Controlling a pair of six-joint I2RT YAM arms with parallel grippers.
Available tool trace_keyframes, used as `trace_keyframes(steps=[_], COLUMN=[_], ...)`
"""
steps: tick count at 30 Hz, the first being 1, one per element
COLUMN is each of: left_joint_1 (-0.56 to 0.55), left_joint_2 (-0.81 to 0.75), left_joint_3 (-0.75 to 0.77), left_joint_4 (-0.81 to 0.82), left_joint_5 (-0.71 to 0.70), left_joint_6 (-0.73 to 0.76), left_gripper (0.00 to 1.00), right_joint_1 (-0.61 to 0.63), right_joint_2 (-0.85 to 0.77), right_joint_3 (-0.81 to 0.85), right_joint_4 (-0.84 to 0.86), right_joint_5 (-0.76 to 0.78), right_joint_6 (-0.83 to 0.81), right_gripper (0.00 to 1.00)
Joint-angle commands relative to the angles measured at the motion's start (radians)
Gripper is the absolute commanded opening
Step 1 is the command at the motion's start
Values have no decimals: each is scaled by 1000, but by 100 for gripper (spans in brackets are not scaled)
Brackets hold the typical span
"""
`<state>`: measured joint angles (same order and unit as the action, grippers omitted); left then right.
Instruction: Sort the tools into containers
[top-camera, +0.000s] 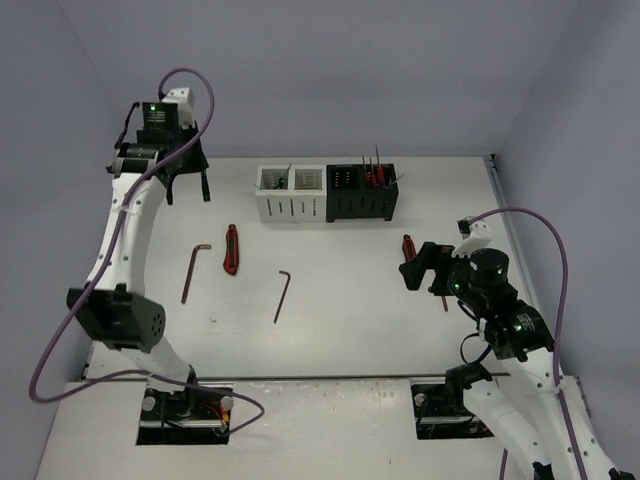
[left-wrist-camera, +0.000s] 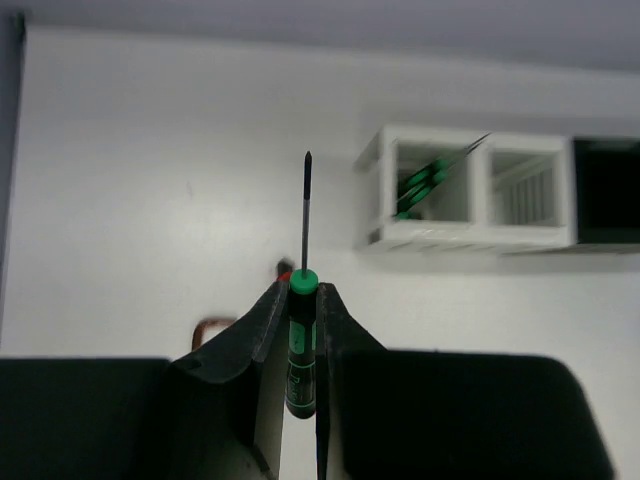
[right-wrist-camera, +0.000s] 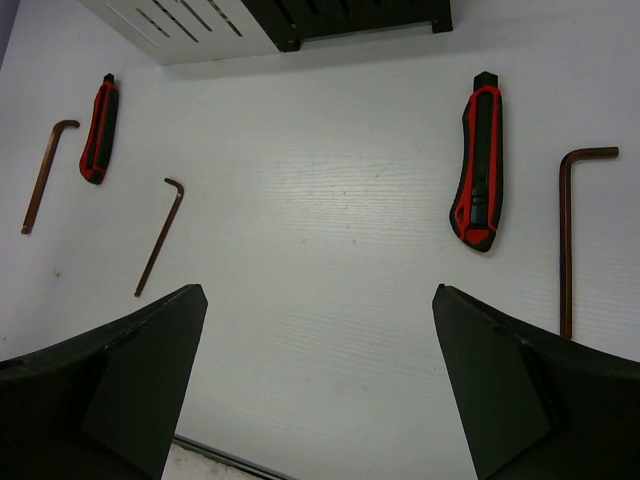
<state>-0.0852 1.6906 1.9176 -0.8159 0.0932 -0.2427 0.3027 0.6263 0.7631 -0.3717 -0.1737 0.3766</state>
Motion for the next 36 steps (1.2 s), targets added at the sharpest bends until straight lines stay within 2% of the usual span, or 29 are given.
trace_keyframes(steps=[1,5,13,18,23,28,36], left_joint_1=[-71,-153,-189,-191,-191,-188,-184], left_joint_2=[-117,-117,59,186,248,262,228], left_joint_3=[-10,-90,-80,-25,-23,-73,-194], left_joint_4=[323,618,923,927,932,947,967], left_joint_5=[35,39,113,131,125,112,112], left_joint_6=[-17,0,29,64,93,121,157], left_gripper=[0,0,0,0,0,0,6], right_joint_1=[6,6,5,6,5,5,5], right_joint_2=[34,67,89,81,72,73,82], right_joint_3=[37,57,77,73,61,57,56], right_joint_4=[42,43,43,43,42,42,43], right_joint_5=[14,16,19,26,29,32,43], right_joint_6=[-31,-59,-85,-85,-79,-70,-71], right_gripper=[95,95,95,95,95,95,95])
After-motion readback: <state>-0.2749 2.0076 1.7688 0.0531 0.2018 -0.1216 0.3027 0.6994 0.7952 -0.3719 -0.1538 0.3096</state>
